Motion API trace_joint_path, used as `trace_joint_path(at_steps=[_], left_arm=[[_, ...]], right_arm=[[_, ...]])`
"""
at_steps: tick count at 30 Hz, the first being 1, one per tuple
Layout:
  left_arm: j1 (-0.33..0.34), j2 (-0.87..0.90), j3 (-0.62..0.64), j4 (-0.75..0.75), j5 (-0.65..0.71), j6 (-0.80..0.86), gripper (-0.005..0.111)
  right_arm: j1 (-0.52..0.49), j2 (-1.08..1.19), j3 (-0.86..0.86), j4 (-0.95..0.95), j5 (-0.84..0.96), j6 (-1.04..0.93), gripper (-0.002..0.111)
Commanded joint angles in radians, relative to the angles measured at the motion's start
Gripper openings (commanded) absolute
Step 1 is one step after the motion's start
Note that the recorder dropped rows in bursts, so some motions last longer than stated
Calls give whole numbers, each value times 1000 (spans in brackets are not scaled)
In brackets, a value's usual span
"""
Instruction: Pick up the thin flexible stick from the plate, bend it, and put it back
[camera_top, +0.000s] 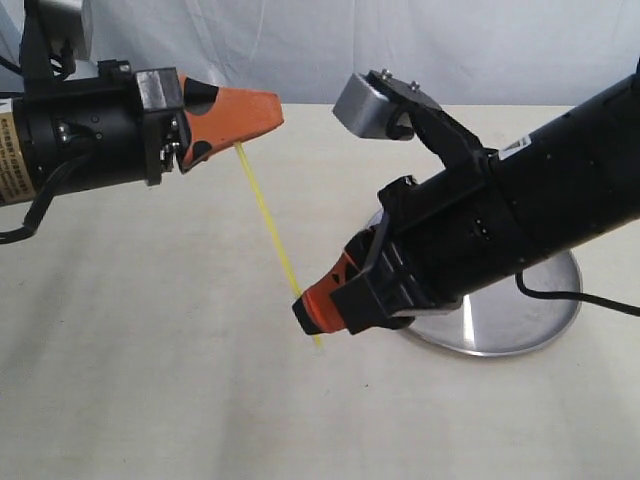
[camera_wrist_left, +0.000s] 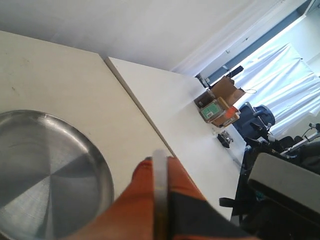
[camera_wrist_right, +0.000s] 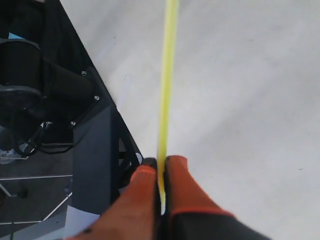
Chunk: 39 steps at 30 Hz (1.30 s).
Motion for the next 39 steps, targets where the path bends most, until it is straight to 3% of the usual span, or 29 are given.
trace_joint_path(at_steps=[1,5,9,12,34,36,39], left_arm=[[-8,2,-4,-6,-2,6,0],[-8,2,-4,-8,0,6,0],[-8,2,-4,-10,20,6,0],[-8,2,-4,-21,20,6,0],[-8,2,-4,-87,-12,30,0],[-8,2,-4,-87,-12,30,0],[-8,2,-4,-87,-12,30,0]], right_arm=[[2,0,1,13,-45,-14,-1],[2,0,1,18,-58,-14,6],[2,0,-1,18,-58,-14,41],[2,0,-1,18,-72,-14,58],[4,90,-1,211,-193,-136,58],[4,101,-1,229,-193,-137,54],[4,106,-1,251,-205,-144,36]])
